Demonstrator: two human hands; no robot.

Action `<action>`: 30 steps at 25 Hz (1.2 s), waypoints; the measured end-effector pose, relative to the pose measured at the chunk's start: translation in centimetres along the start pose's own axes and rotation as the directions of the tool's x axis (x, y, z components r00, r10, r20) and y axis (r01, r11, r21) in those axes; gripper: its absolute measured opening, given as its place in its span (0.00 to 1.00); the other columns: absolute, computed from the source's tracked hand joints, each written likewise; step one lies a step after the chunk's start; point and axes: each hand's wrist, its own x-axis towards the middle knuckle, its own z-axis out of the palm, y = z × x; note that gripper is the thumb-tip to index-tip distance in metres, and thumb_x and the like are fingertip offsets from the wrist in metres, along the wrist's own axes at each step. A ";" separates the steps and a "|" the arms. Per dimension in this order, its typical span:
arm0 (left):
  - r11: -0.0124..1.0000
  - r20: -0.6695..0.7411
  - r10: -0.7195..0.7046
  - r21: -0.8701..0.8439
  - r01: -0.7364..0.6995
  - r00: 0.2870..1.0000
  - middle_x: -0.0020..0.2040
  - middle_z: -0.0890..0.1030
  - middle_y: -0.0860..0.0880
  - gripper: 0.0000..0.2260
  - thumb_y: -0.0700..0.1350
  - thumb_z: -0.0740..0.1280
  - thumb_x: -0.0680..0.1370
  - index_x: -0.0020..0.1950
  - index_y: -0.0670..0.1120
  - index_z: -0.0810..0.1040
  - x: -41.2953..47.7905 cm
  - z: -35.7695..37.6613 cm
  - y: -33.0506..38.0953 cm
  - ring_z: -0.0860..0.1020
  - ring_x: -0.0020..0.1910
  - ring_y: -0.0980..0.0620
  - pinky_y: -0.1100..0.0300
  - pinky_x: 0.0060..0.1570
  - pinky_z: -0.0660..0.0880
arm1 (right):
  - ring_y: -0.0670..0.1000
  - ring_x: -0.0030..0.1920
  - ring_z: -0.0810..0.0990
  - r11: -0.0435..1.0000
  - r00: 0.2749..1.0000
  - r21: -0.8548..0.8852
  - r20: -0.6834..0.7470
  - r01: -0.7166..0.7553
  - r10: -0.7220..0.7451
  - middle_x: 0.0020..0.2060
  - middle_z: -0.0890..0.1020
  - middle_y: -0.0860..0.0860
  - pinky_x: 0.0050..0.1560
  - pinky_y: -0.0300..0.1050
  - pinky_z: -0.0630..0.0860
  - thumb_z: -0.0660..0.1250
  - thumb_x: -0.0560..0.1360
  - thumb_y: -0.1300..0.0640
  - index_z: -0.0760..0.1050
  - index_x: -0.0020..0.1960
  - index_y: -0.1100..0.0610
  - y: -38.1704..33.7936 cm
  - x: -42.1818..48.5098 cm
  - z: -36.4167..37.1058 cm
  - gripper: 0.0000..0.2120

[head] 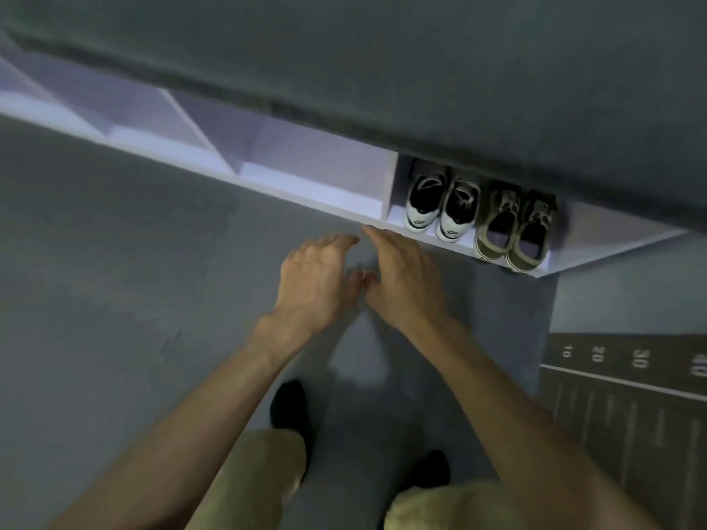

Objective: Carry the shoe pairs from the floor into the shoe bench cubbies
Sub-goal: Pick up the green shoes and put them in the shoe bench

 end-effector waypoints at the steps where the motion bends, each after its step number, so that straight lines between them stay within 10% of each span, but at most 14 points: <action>1: 0.999 -0.021 -0.049 0.001 0.049 0.999 0.66 0.77 0.50 0.24 0.54 0.68 0.75 0.70 0.53 0.72 -2.7 -4.4 -0.2 0.75 0.63 0.46 0.52 0.57 0.72 | 0.56 0.64 0.74 0.998 0.998 0.008 0.026 0.056 -0.056 0.64 0.77 0.53 0.63 0.51 0.69 0.68 0.72 0.60 0.65 0.73 0.56 -3.5 -1.1 -2.9 0.31; 11: 0.866 -0.391 -0.499 -0.198 0.458 0.774 0.59 0.81 0.54 0.19 0.56 0.69 0.74 0.65 0.56 0.76 -24.5 -40.0 -9.6 0.79 0.56 0.51 0.54 0.48 0.75 | 0.54 0.62 0.74 0.870 0.861 -0.015 0.150 0.494 -0.486 0.62 0.78 0.49 0.61 0.48 0.71 0.69 0.73 0.54 0.70 0.70 0.51 -39.4 -4.8 -20.0 0.26; 22: 0.710 -0.600 -0.672 -0.355 0.608 0.434 0.56 0.81 0.55 0.19 0.55 0.71 0.72 0.62 0.55 0.77 -35.9 -56.7 -33.0 0.79 0.54 0.51 0.54 0.49 0.74 | 0.49 0.65 0.72 0.665 0.646 0.091 0.176 0.741 -0.743 0.65 0.76 0.43 0.64 0.46 0.69 0.69 0.73 0.50 0.70 0.69 0.46 -73.8 -1.8 -11.0 0.25; 30: 0.604 -0.599 -0.731 -0.343 0.719 0.328 0.59 0.80 0.58 0.19 0.57 0.69 0.73 0.64 0.57 0.76 -35.3 -65.5 -55.4 0.78 0.56 0.56 0.60 0.51 0.71 | 0.49 0.60 0.76 0.540 0.517 0.255 0.158 0.802 -0.842 0.61 0.79 0.44 0.59 0.41 0.69 0.71 0.72 0.50 0.74 0.66 0.47 -96.3 8.2 2.2 0.22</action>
